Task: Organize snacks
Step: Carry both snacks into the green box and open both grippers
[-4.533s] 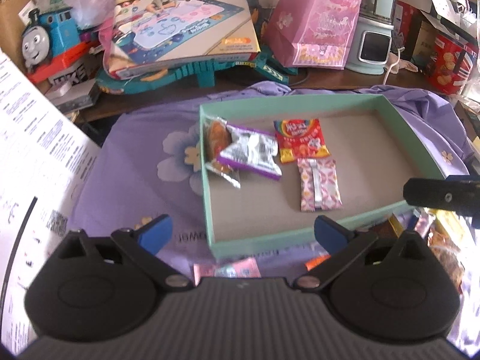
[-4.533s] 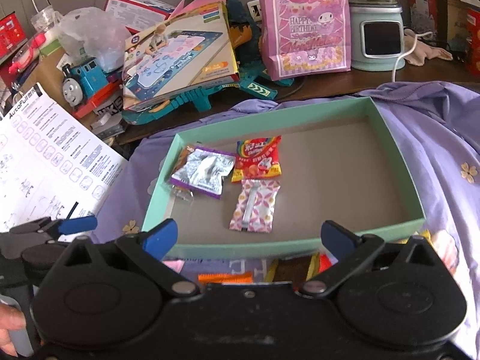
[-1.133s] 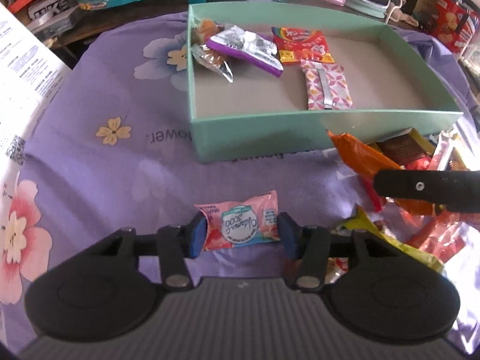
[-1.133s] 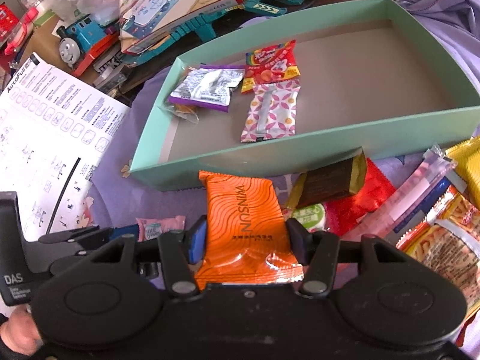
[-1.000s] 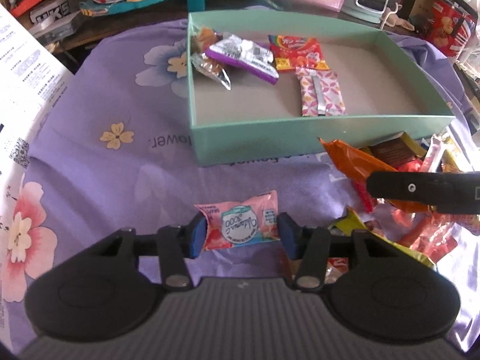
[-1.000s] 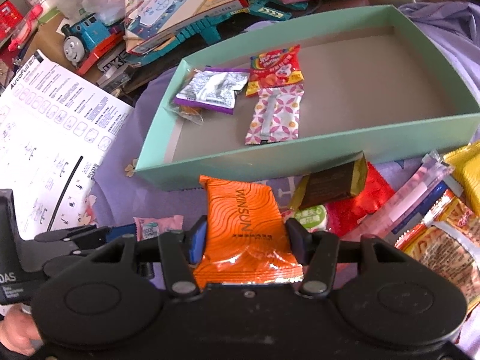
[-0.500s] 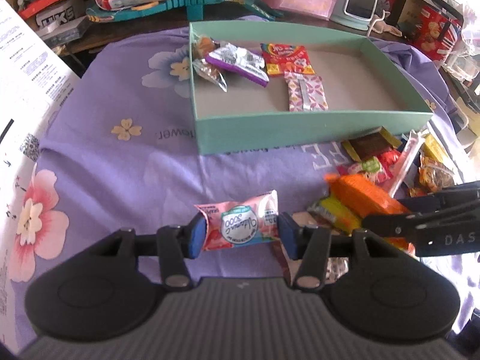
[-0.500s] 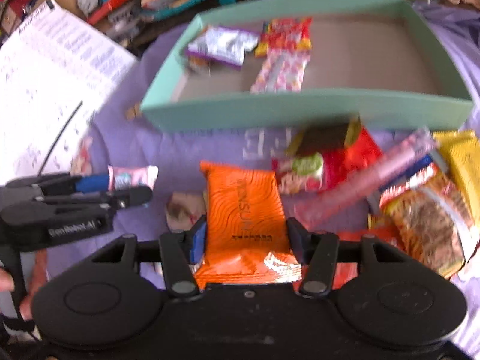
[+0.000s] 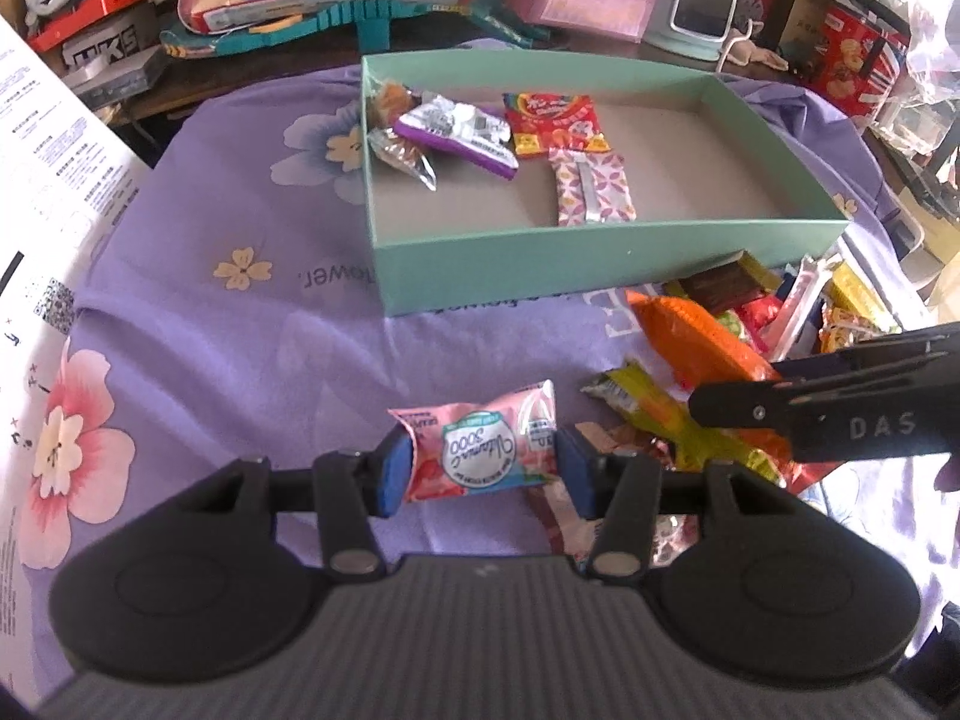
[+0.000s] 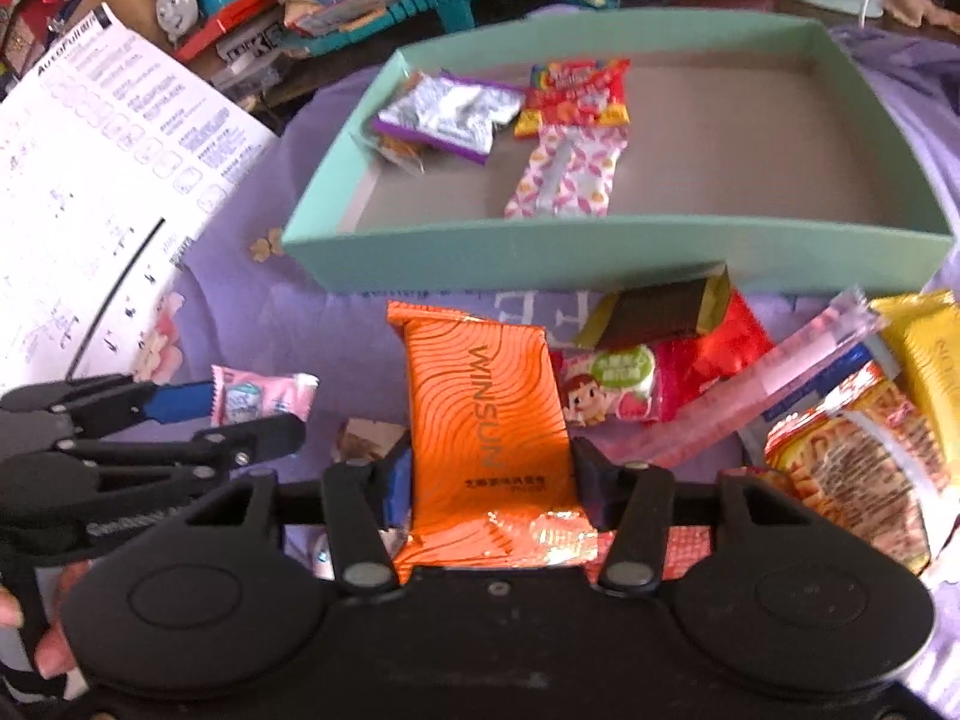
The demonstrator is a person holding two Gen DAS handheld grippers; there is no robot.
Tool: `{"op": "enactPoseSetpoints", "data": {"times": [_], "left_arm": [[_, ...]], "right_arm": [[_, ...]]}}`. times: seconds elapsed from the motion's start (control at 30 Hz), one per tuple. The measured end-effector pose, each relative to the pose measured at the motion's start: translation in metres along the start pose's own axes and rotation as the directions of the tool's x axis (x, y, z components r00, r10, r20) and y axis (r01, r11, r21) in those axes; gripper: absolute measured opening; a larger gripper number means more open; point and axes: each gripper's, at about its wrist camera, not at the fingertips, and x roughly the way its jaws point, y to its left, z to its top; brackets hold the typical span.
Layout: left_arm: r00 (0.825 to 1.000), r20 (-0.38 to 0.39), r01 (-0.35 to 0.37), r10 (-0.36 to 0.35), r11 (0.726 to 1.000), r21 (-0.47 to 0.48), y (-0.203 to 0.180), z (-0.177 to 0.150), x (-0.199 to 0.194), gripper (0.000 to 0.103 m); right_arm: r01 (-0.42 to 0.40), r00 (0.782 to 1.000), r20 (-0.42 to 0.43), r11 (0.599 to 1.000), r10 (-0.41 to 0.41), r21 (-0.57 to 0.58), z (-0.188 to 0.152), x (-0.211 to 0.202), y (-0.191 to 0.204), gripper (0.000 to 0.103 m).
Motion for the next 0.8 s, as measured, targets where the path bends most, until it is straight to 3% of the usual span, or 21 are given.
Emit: {"op": "enactPoseSetpoints", "data": {"times": [0.27, 0.47, 0.63, 0.8], "left_arm": [[0.998, 0.055, 0.010, -0.010, 1.000, 0.010, -0.003, 0.008, -0.021, 0.050], [0.993, 0.121, -0.002, -0.002, 1.000, 0.026, -0.001, 0.033, -0.035, 0.050], [0.988, 0.153, -0.029, 0.025, 0.999, 0.022, 0.006, 0.066, -0.032, 0.050], [0.990, 0.135, -0.044, 0.038, 0.998, 0.044, 0.007, 0.093, -0.009, 0.050]], "right_arm": [[-0.019, 0.996, 0.082, 1.000, 0.020, -0.012, 0.013, -0.038, 0.008, 0.052], [-0.009, 0.987, 0.161, 1.000, 0.010, -0.009, 0.040, -0.056, 0.010, 0.052], [0.022, 0.980, 0.200, 1.000, -0.022, 0.000, 0.072, -0.052, 0.008, 0.052], [0.038, 0.980, 0.195, 0.999, -0.041, 0.018, 0.102, -0.027, 0.004, 0.052]]}}
